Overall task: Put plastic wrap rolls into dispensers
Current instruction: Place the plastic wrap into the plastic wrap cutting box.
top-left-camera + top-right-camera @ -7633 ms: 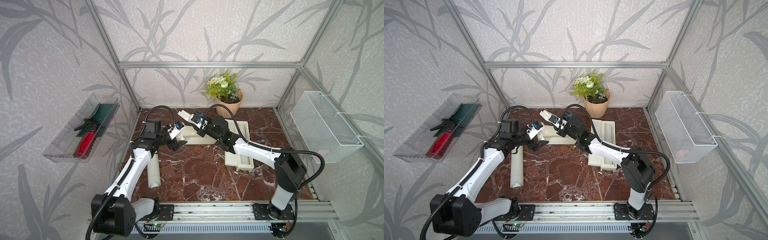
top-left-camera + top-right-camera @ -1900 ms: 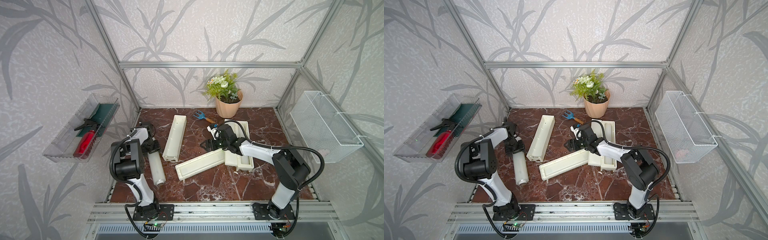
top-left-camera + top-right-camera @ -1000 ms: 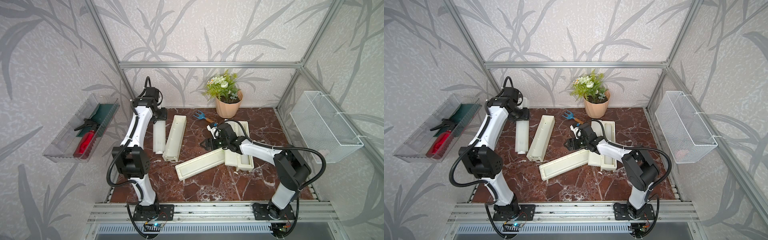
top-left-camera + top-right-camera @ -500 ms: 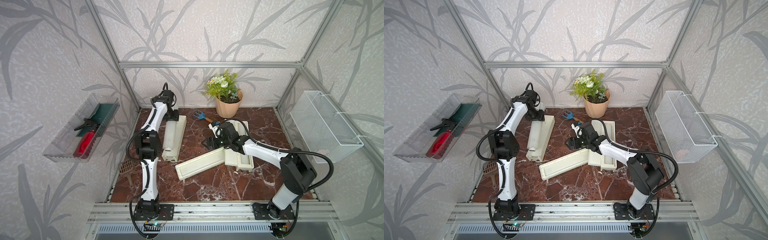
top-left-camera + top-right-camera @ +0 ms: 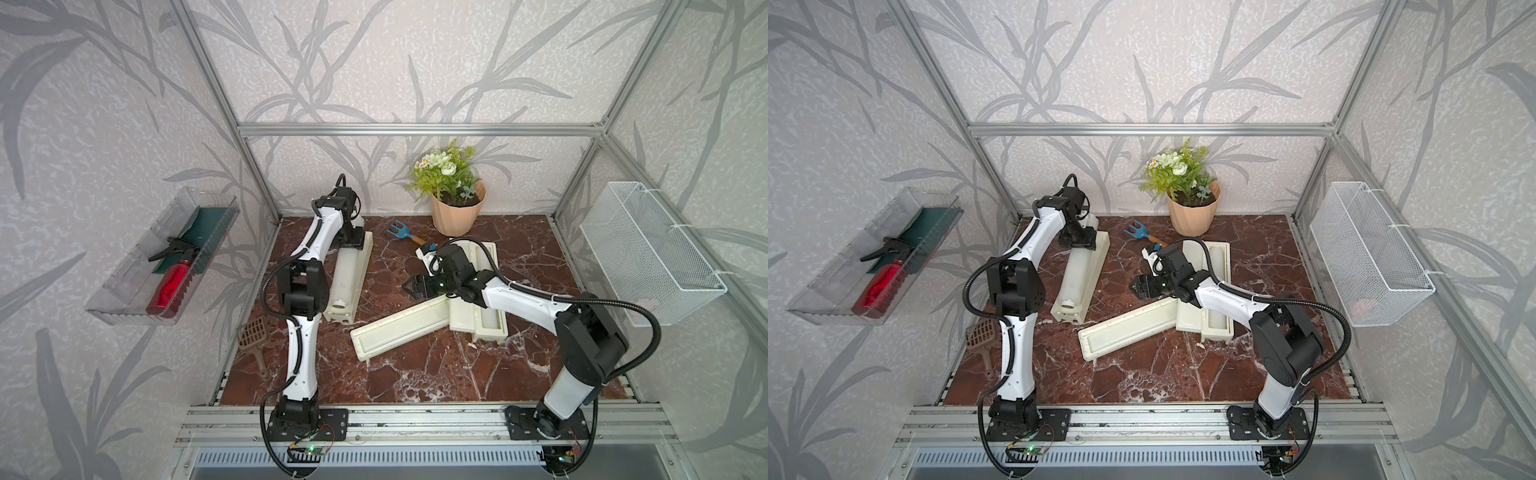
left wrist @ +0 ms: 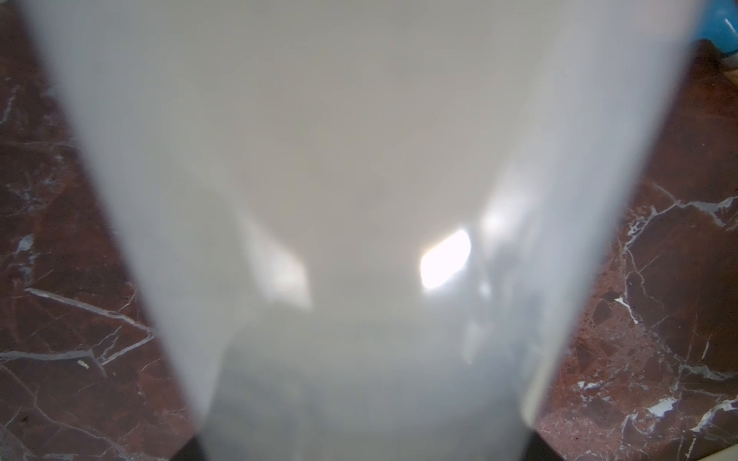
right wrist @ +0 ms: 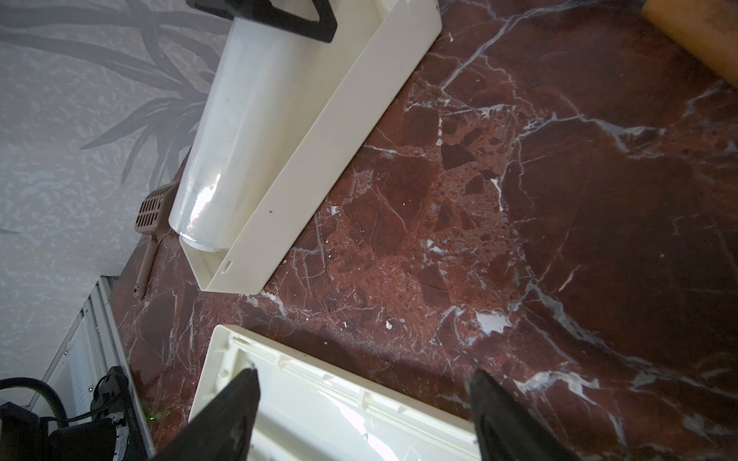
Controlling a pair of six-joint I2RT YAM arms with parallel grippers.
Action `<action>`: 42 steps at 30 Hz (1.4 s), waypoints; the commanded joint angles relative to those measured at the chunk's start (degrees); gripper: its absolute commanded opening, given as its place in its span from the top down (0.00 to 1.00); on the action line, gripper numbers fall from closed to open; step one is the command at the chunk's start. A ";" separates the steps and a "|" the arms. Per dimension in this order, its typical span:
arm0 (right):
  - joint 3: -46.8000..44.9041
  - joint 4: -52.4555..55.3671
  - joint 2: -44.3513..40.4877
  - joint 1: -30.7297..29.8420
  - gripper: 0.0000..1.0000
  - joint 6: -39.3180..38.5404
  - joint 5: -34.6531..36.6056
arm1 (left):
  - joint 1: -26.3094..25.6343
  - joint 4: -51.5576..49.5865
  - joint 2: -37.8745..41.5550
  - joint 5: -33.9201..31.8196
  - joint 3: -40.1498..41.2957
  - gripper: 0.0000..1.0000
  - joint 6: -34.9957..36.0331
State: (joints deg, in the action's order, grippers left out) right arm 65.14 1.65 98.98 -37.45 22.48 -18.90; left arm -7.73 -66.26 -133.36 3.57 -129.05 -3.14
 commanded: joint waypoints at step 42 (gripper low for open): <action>-2.96 0.66 -5.07 -0.58 0.05 -1.97 4.79 | -1.59 -0.12 -0.43 -4.74 -1.54 0.27 1.58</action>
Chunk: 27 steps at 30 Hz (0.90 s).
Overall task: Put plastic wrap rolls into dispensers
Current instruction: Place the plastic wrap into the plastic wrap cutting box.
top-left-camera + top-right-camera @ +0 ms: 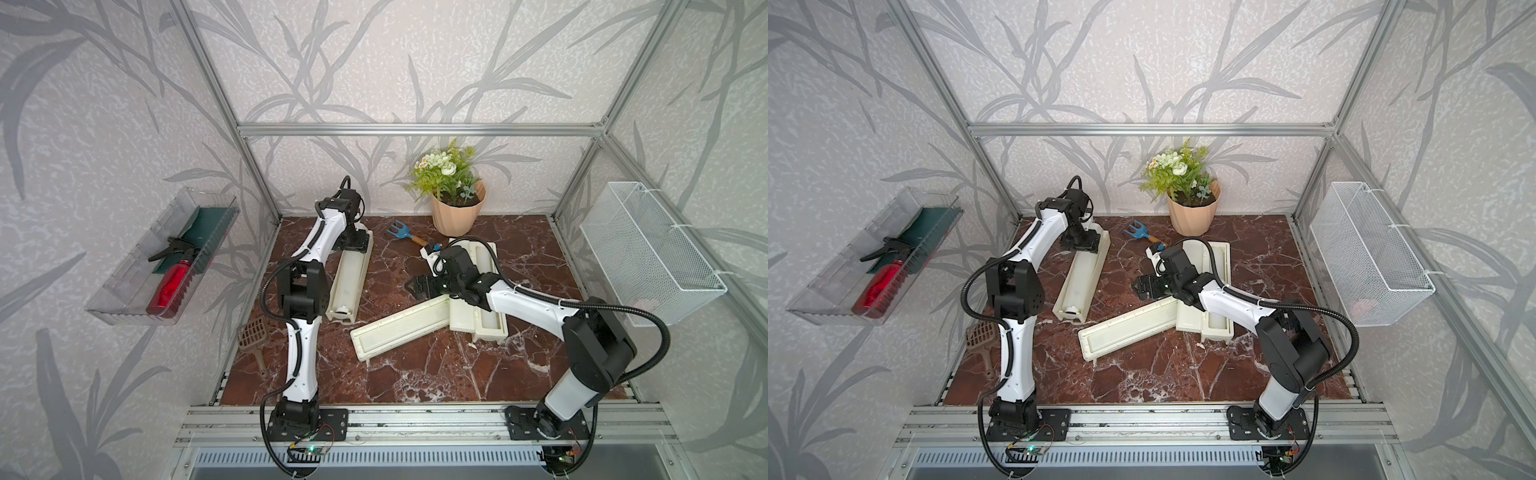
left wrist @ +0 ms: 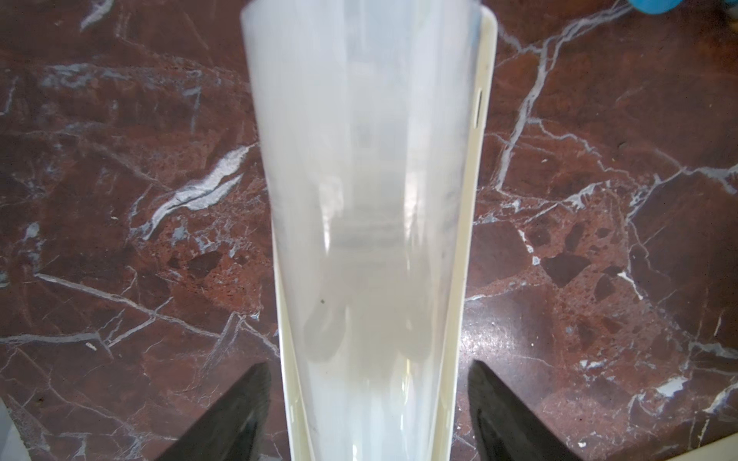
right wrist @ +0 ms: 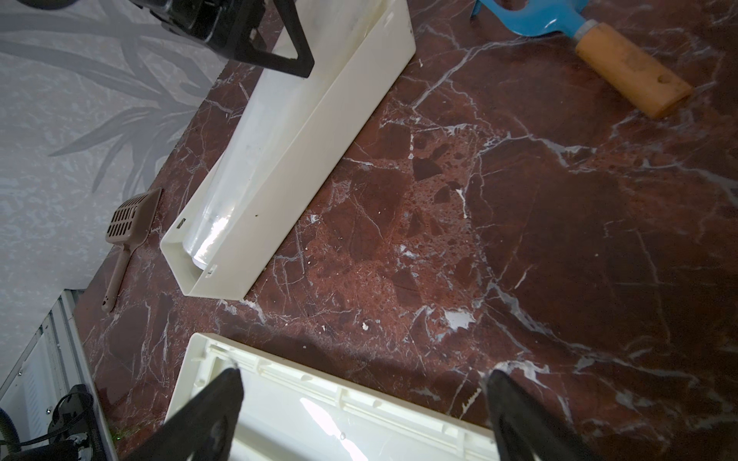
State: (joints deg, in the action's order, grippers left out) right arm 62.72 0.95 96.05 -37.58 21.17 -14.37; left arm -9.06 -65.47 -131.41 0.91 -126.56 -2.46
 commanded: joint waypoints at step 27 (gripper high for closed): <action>-0.14 0.52 -0.26 -3.02 0.05 0.10 0.74 | -0.18 -7.28 -9.68 -0.87 -8.25 0.49 -0.18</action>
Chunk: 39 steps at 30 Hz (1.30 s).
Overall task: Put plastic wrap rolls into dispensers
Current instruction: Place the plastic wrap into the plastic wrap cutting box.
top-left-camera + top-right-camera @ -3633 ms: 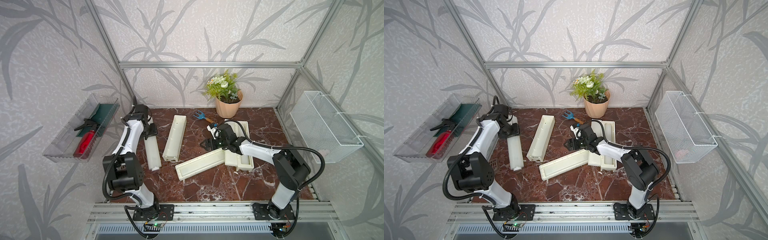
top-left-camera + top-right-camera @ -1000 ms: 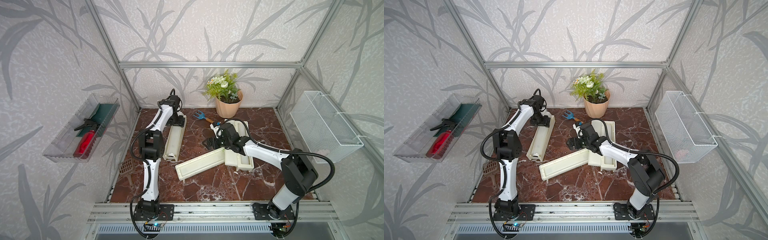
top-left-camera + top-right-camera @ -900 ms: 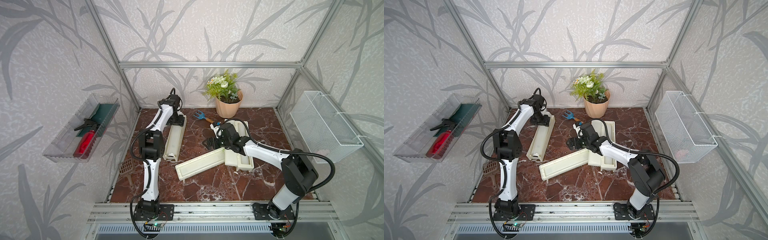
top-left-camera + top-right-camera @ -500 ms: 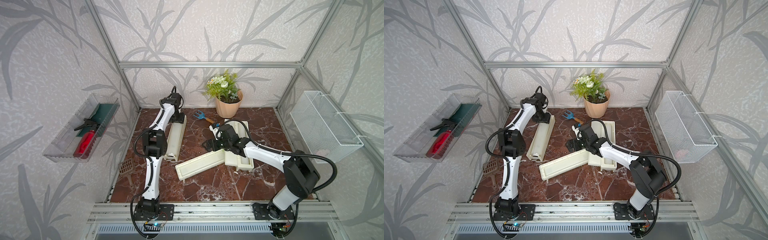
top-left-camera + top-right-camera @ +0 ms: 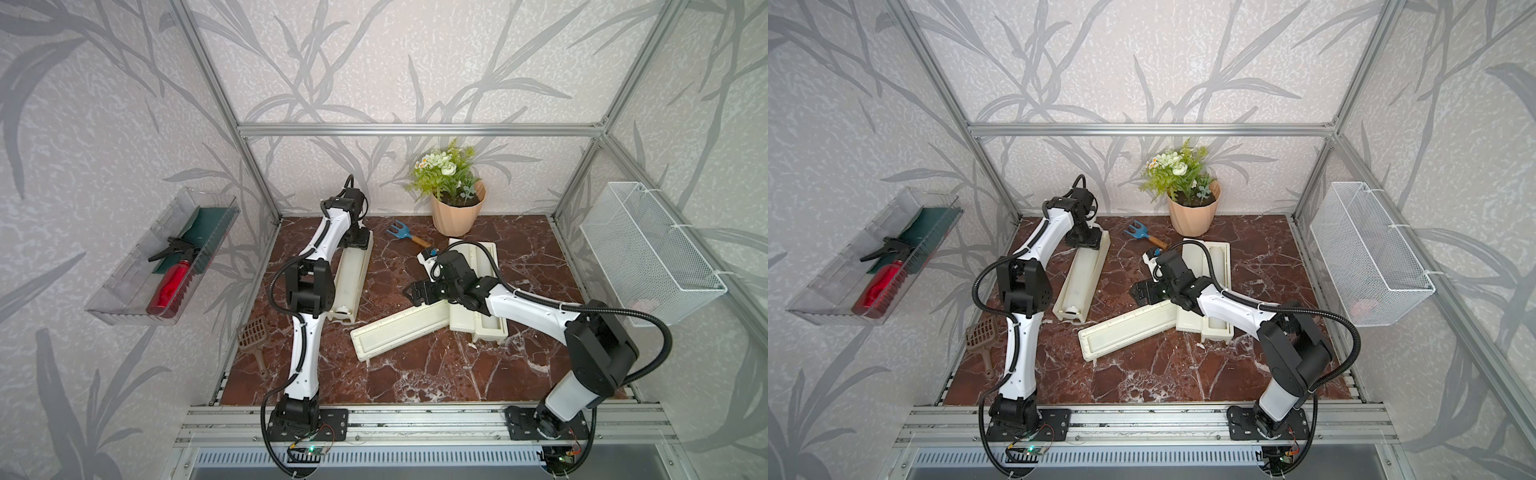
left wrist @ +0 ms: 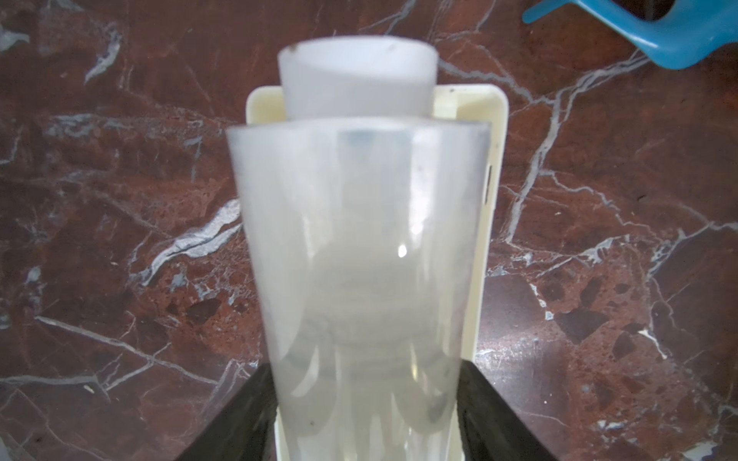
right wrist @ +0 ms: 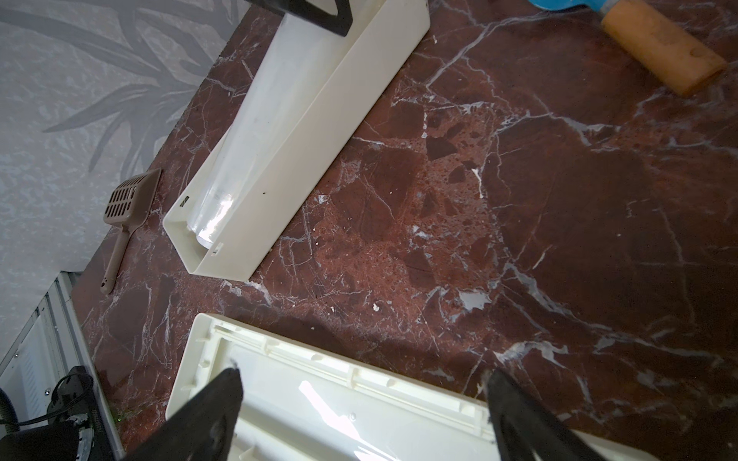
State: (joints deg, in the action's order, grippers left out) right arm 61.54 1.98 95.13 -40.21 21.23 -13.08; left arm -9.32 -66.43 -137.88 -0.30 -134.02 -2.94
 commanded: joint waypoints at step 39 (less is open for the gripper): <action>-3.53 -4.36 -0.15 -0.40 0.04 1.79 -1.69 | 0.88 -0.69 6.85 1.55 14.23 0.32 -1.29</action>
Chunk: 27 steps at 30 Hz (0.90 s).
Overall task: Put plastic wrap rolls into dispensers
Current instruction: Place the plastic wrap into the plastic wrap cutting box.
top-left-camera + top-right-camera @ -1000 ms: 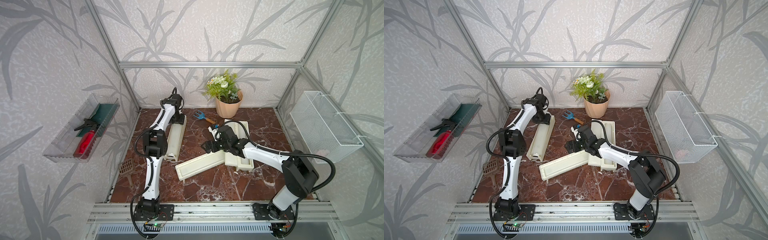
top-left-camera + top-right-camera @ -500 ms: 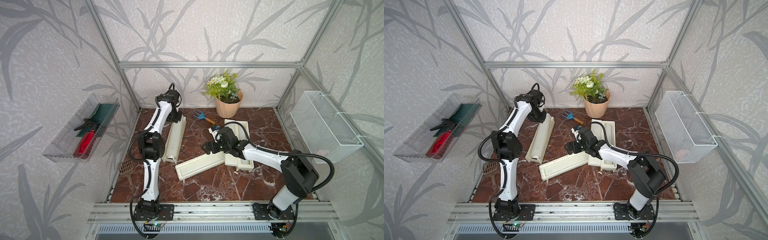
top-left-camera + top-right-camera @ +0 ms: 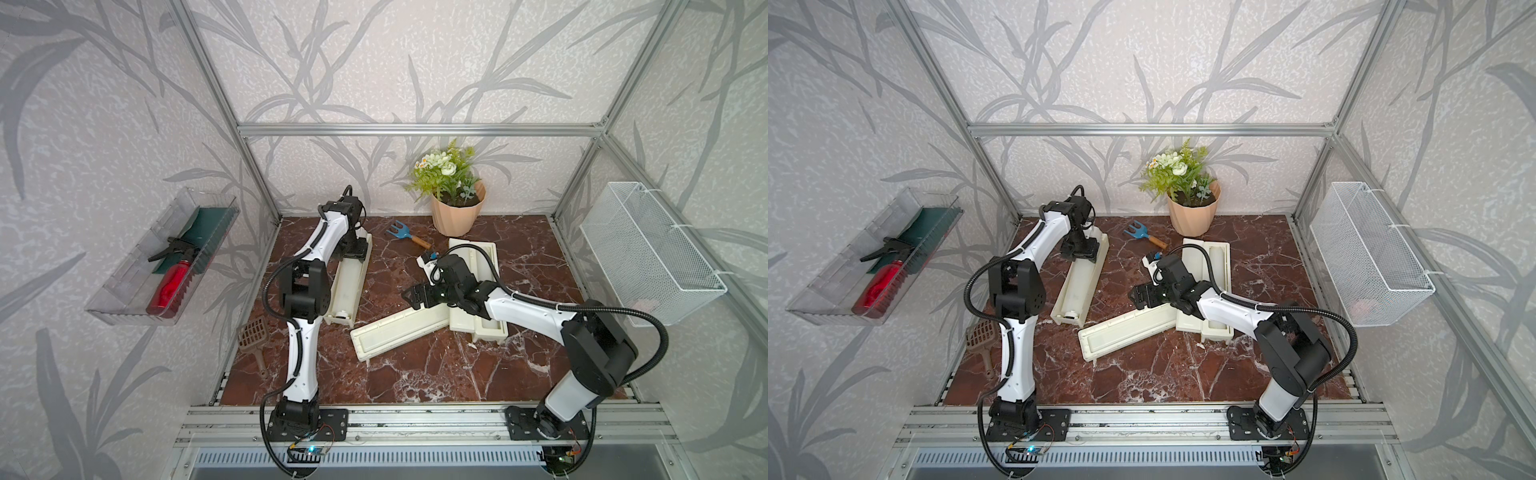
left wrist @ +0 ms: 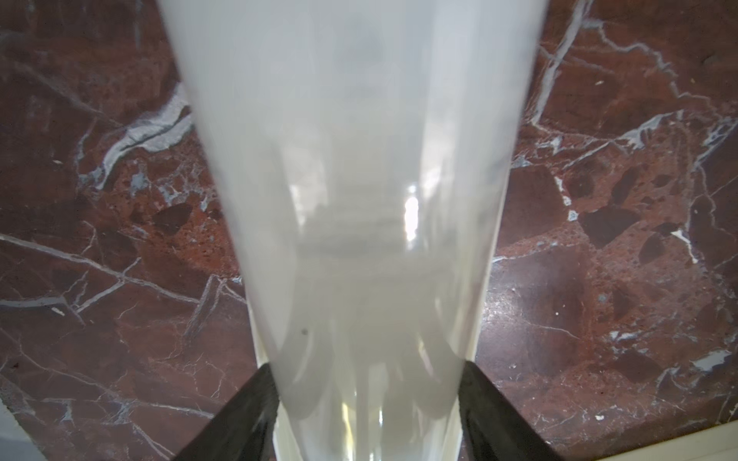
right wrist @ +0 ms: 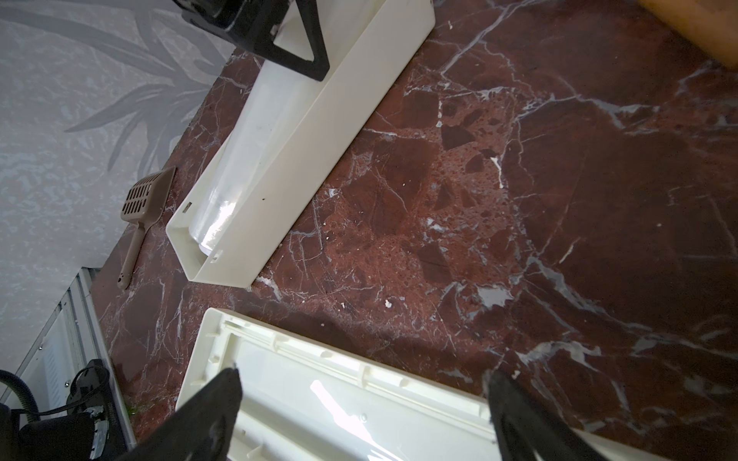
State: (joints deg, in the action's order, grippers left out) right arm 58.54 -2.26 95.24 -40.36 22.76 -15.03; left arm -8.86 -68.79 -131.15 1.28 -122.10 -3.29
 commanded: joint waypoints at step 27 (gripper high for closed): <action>3.73 0.46 4.19 -0.25 0.00 0.09 -0.18 | 0.65 6.20 -0.58 1.20 12.37 0.51 -1.63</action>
State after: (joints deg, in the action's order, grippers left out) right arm 61.01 -2.00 98.87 -40.36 22.76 -15.05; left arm -8.62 -58.28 -127.83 1.65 -110.48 -4.71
